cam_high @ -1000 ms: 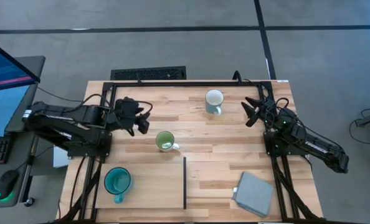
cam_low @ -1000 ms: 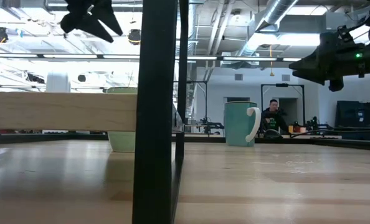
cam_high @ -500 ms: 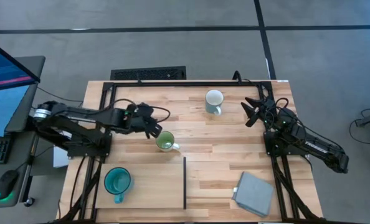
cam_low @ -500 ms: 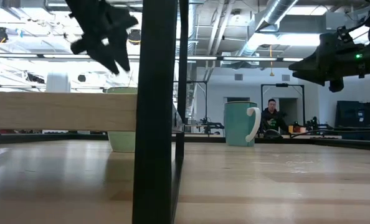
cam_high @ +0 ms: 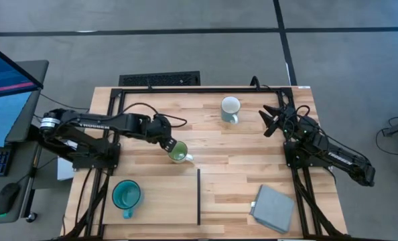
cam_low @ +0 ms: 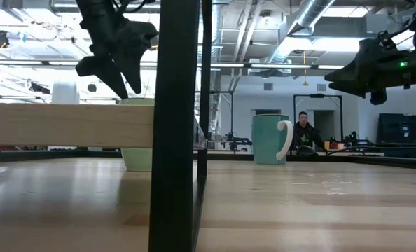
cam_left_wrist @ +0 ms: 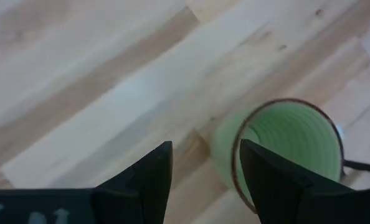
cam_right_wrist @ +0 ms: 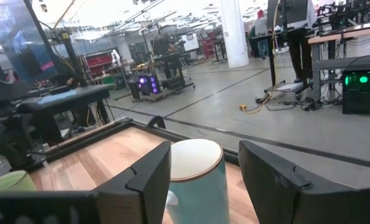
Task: Stack small to large cups/mugs on shelf
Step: Put the green mug on the shelf
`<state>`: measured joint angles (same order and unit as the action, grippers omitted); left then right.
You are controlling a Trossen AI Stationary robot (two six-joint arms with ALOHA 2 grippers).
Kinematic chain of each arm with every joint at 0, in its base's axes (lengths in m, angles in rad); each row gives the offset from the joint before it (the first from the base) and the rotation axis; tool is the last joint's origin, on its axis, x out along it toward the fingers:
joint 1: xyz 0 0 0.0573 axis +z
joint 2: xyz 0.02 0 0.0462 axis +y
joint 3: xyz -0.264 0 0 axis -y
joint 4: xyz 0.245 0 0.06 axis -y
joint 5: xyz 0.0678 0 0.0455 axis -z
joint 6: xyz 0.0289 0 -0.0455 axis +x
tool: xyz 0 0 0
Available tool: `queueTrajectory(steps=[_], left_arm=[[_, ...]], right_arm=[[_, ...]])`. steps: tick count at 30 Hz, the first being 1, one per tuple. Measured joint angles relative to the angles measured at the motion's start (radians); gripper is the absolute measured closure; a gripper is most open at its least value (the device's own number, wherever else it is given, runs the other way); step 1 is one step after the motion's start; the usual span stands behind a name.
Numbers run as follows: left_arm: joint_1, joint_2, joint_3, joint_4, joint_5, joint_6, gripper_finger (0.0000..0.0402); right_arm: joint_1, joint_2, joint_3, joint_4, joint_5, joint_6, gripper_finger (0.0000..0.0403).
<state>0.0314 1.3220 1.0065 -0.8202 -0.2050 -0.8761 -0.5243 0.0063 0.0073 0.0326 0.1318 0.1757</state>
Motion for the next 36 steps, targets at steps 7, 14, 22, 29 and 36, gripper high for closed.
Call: queueTrajectory(steps=[7,14,22,29,36], left_arm=[[-0.031,0.0,0.0,0.003,0.01,-0.01,0.0223],[-0.046,0.0,0.0,0.004,0.01,-0.03,0.0223],[-0.076,0.045,0.0,0.02,0.008,-0.053,0.0223],[-0.083,0.115,0.0,0.024,0.018,-0.049,0.0223],[-0.075,0.133,0.0,0.019,0.049,-0.037,0.0223]], right_arm=[[0.0,0.0,0.0,-0.001,0.0,0.0,0.0194],[0.0,0.0,0.0,-0.001,0.0,0.0,0.0194],[0.0,0.0,0.0,-0.002,0.0,-0.001,0.0194],[0.0,0.008,0.0,-0.002,0.0,-0.001,0.0194],[0.0,0.011,0.0,-0.002,0.0,-0.001,0.0194]])
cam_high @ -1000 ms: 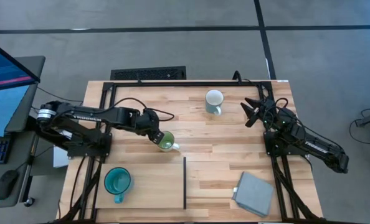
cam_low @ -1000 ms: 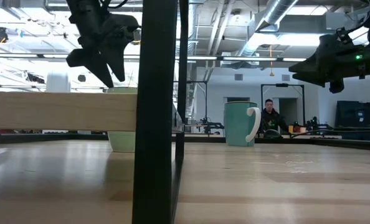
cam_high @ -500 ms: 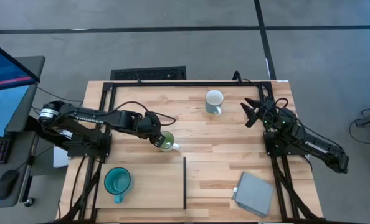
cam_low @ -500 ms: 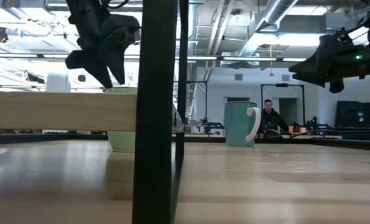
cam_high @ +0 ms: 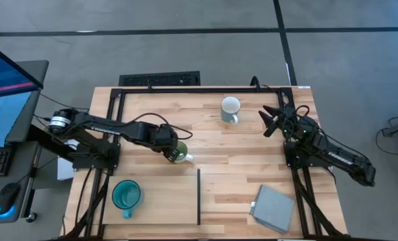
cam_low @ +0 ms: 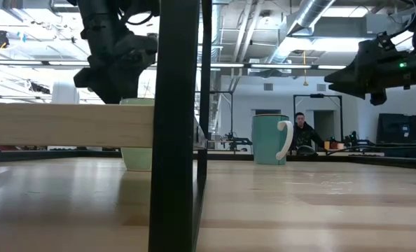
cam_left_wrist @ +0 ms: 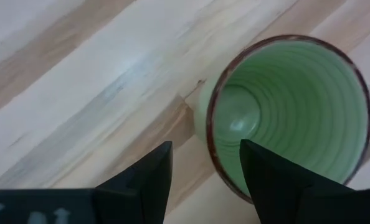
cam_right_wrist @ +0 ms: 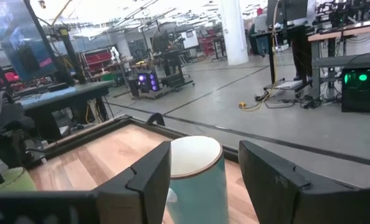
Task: Stack small to large cups/mugs on shelf
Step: Put the green mug on the shelf
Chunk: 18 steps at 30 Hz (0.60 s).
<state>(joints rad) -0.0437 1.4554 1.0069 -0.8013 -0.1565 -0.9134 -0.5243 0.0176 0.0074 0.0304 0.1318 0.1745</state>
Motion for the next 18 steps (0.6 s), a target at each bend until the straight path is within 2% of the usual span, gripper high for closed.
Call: queueTrajectory(steps=[18], left_arm=[[0.0,0.0,0.0,0.008,0.02,0.037,0.0223]], right_arm=[[0.0,0.009,0.0,0.0,0.0,0.0,0.0194]])
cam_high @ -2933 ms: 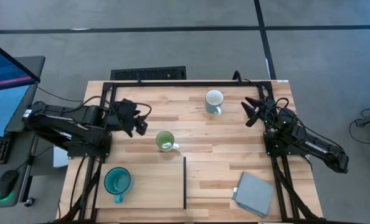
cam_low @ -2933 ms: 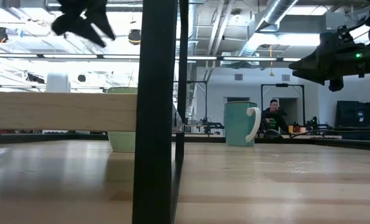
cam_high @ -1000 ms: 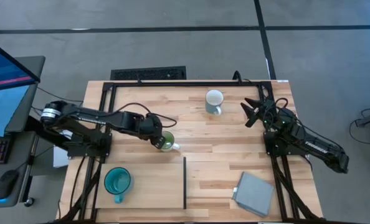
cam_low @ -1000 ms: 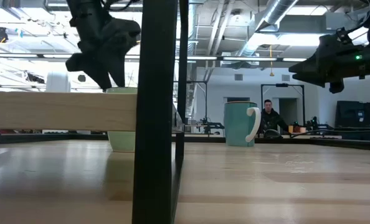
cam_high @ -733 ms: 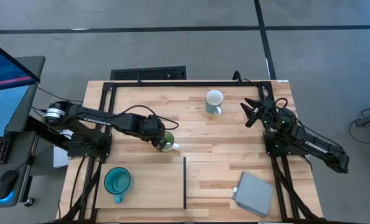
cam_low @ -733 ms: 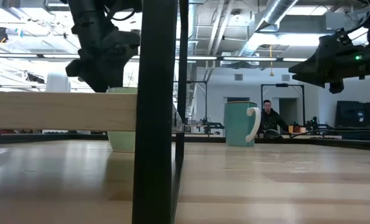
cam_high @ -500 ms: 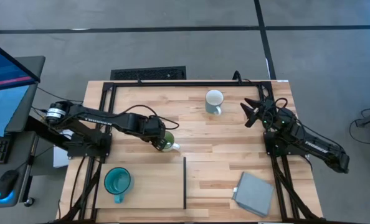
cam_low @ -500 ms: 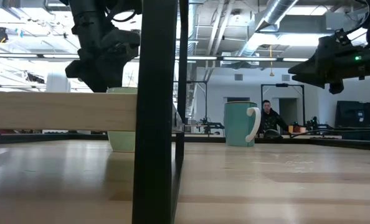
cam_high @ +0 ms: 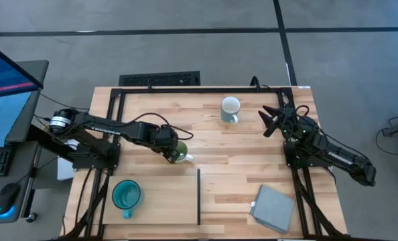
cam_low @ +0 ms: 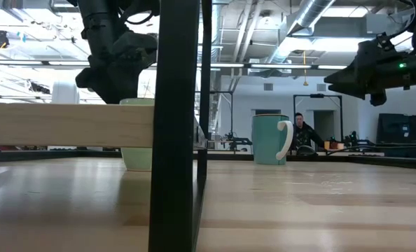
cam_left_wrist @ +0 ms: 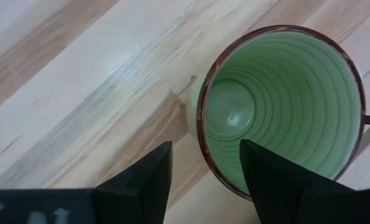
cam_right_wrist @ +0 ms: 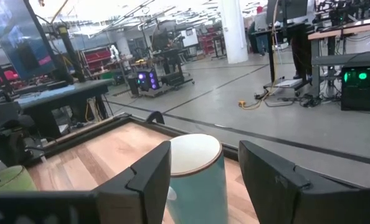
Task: Stack small to large cups/mugs on shelf
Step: Put the green mug on the shelf
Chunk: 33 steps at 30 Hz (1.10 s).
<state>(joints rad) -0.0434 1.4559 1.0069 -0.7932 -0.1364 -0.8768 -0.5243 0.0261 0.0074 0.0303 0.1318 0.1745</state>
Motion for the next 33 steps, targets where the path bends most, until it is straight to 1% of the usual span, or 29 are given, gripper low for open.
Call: queueTrajectory(steps=[8,10,14,19,21,24,28,30,33], left_arm=[[0.0,0.0,0.0,0.006,-0.008,-0.005,0.0223],[0.0,0.0,0.0,0.017,-0.027,-0.007,0.0223],[0.0,0.0,0.0,0.027,-0.032,-0.034,0.0223],[0.0,0.0,0.0,0.019,0.012,-0.061,0.0223],[0.0,0.009,0.0,0.024,0.014,-0.072,0.0223],[0.0,0.042,0.0,0.023,0.017,-0.094,0.0223],[0.0,0.104,0.0,0.021,0.064,-0.092,0.0224],[0.0,0.136,0.0,0.02,0.092,-0.081,0.0231],[0.0,0.158,0.0,0.026,0.118,-0.066,0.0257]], right_arm=[[0.0,0.0,0.0,0.0,0.0,0.001,0.0194],[0.0,0.0,0.0,0.0,0.0,0.001,0.0194],[0.0,0.0,0.0,0.0,0.0,0.001,0.0194],[0.0,0.0,0.0,0.0,0.0,0.002,0.0194],[0.0,0.0,0.0,0.0,0.0,0.002,0.0194],[0.0,0.0,0.0,0.0,0.0,0.002,0.0194],[0.0,0.0,0.0,0.0,0.0,0.001,0.0194],[0.0,0.0,0.0,0.0,0.0,0.001,0.0194],[0.0,0.0,0.0,0.0,0.0,0.001,0.0194]])
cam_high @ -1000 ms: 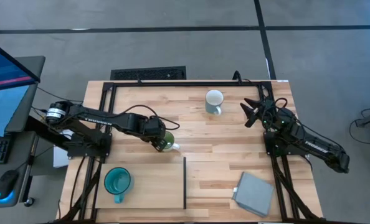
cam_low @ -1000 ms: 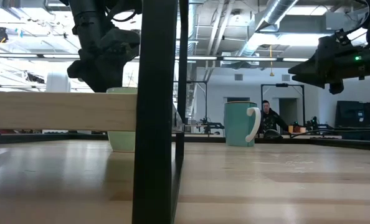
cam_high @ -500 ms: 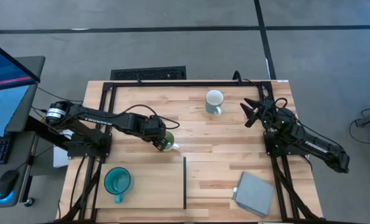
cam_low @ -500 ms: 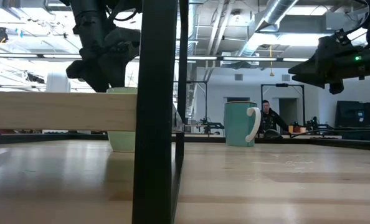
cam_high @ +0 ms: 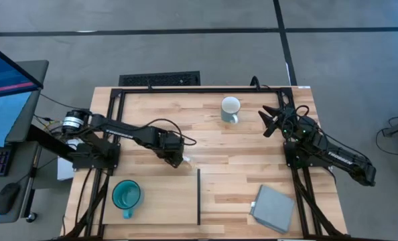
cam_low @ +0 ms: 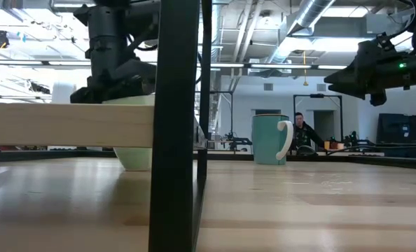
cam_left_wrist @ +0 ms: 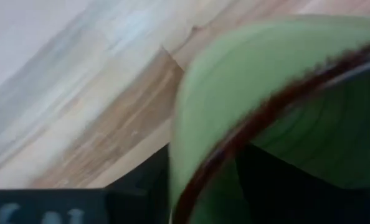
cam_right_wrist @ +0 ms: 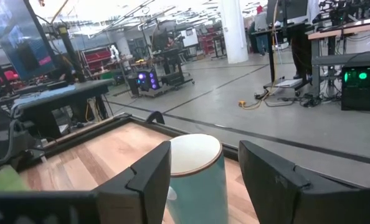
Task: Stack small to large cups/mugs on shelf
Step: Put the green mug on the shelf
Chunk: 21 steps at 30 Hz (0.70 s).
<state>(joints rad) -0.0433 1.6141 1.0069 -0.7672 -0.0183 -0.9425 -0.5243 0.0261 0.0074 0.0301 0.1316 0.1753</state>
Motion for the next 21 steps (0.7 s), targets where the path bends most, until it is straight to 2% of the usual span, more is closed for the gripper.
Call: queueTrajectory(steps=[9,18,21], left_arm=[[0.004,-0.003,0.0,0.014,0.033,0.06,0.0385],[0.045,-0.02,0.002,0.008,0.076,0.16,0.0389],[0.062,-0.03,0.044,-0.062,0.051,0.216,0.0389]], right_arm=[[0.0,0.0,0.0,0.0,0.0,-0.001,0.0194],[0.0,0.0,0.0,0.0,0.0,-0.002,0.0194],[0.0,0.0,0.0,0.0,0.0,-0.002,0.0194]])
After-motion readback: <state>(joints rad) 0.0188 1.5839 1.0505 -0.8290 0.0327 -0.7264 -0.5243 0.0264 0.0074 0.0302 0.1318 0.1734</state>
